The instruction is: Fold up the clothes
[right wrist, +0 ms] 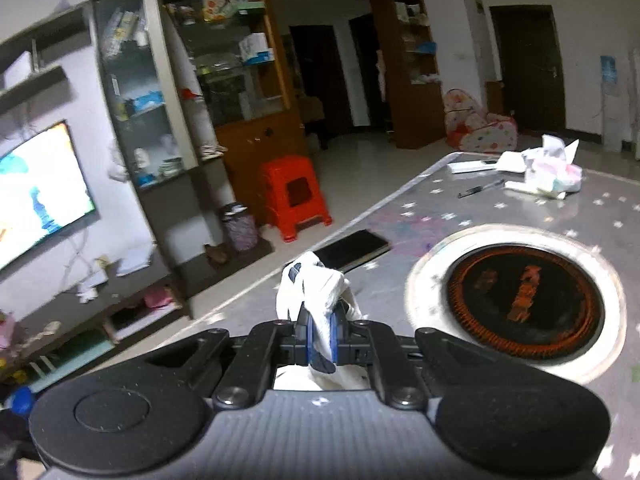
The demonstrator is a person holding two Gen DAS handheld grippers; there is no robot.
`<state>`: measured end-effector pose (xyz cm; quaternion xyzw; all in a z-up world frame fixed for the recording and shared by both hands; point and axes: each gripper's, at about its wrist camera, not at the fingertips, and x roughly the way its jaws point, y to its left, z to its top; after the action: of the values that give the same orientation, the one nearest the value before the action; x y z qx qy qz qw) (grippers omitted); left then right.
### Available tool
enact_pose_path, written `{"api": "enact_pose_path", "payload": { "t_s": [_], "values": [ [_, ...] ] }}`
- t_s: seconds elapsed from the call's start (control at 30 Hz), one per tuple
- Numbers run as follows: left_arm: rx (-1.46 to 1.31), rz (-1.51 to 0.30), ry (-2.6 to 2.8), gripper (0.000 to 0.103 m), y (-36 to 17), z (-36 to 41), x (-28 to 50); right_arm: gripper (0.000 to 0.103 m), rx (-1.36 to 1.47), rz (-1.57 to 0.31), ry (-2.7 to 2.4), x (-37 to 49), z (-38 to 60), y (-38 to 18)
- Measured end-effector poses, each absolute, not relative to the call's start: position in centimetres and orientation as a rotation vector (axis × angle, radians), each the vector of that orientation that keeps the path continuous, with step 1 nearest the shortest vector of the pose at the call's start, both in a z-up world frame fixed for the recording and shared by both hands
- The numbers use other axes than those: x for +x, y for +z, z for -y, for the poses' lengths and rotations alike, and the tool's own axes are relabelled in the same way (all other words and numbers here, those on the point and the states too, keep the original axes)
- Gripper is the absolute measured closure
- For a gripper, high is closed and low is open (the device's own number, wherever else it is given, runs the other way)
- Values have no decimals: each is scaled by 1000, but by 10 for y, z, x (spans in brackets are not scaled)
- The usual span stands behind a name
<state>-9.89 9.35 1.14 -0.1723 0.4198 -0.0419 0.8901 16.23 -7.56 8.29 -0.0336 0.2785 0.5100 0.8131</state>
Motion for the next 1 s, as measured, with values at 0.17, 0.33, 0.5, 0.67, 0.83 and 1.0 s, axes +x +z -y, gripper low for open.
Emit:
{"api": "enact_pose_path", "payload": {
  "t_s": [0.17, 0.33, 0.5, 0.67, 0.83, 1.0],
  "values": [
    [-364, -878, -65, 39, 7, -92, -111, 96, -79, -595, 1164, 111, 97, 86],
    [-379, -873, -54, 39, 5, -94, -120, 96, -76, -586, 1233, 64, 116, 86],
    [-413, -859, -37, 39, 3, -99, -127, 96, -100, -559, 1328, 21, 130, 81],
    [-429, -831, 2, 39, 7, -109, -136, 96, -204, -507, 1401, -16, 144, 68],
    [-438, -798, 54, 39, 15, -124, -143, 85, -393, -472, 1439, -48, 159, 51],
    [-427, -761, 85, 39, 26, -134, -147, 72, -448, -529, 1463, -64, 172, 45]
  ]
}}
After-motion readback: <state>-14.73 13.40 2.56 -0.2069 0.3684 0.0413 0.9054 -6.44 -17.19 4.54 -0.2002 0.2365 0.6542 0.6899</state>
